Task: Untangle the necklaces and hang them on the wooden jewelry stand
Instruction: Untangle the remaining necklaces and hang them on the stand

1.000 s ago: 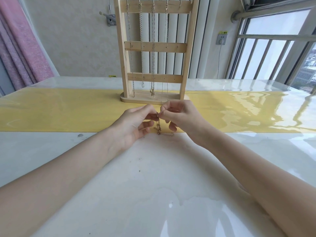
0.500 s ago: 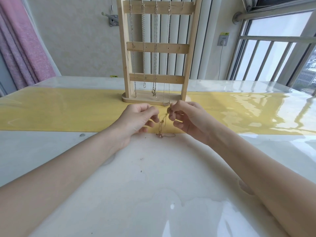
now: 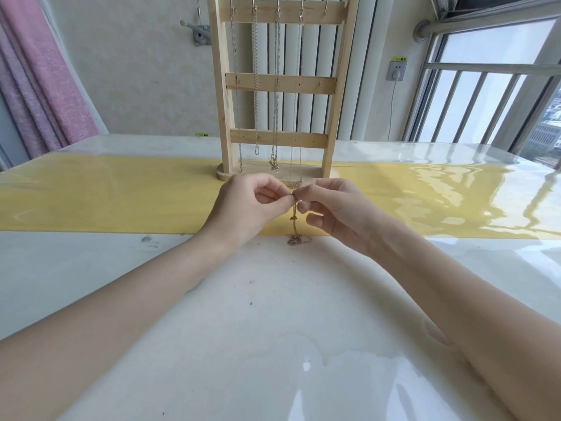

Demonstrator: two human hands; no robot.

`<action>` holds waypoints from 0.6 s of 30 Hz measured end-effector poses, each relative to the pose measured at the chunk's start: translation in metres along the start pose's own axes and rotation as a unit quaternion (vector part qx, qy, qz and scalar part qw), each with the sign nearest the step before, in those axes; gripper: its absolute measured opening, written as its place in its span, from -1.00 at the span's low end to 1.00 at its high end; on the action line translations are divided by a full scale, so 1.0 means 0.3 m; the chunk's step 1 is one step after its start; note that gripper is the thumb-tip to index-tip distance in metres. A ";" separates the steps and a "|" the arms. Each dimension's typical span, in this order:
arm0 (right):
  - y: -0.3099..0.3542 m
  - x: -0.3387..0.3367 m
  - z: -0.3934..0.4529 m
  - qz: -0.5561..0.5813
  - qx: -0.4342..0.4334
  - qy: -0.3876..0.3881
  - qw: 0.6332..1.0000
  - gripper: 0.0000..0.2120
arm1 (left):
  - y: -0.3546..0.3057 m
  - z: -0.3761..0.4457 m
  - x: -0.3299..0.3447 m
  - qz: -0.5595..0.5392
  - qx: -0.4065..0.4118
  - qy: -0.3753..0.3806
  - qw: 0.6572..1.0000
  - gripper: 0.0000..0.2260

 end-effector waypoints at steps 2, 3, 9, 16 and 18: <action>0.000 -0.002 0.001 -0.021 -0.012 0.002 1.000 -0.82 | -0.001 0.000 -0.002 0.001 0.003 0.002 1.000 -0.85; 0.001 -0.002 0.001 -0.029 -0.015 0.004 0.999 -0.83 | -0.003 0.000 -0.003 0.001 0.006 0.005 1.000 -0.85; 0.004 -0.004 -0.001 -0.060 -0.031 0.009 0.998 -0.76 | -0.007 0.002 -0.006 -0.002 0.010 0.028 1.000 -0.89; 0.011 -0.001 -0.005 -0.047 -0.049 0.013 0.998 -0.74 | -0.013 0.004 -0.007 0.003 -0.009 0.042 0.999 -0.87; 0.020 -0.003 -0.004 -0.038 -0.049 0.033 0.997 -0.75 | -0.014 0.002 -0.005 -0.053 -0.082 0.063 0.993 -0.86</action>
Point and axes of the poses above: each hand's wrist, its own z-axis towards the middle knuckle, its own x-axis out of the palm, y = z × x, the point moved 1 cm from there along z, towards the middle knuckle, and after that the axes turned 11 degrees about -y, right-handed, at the moved point
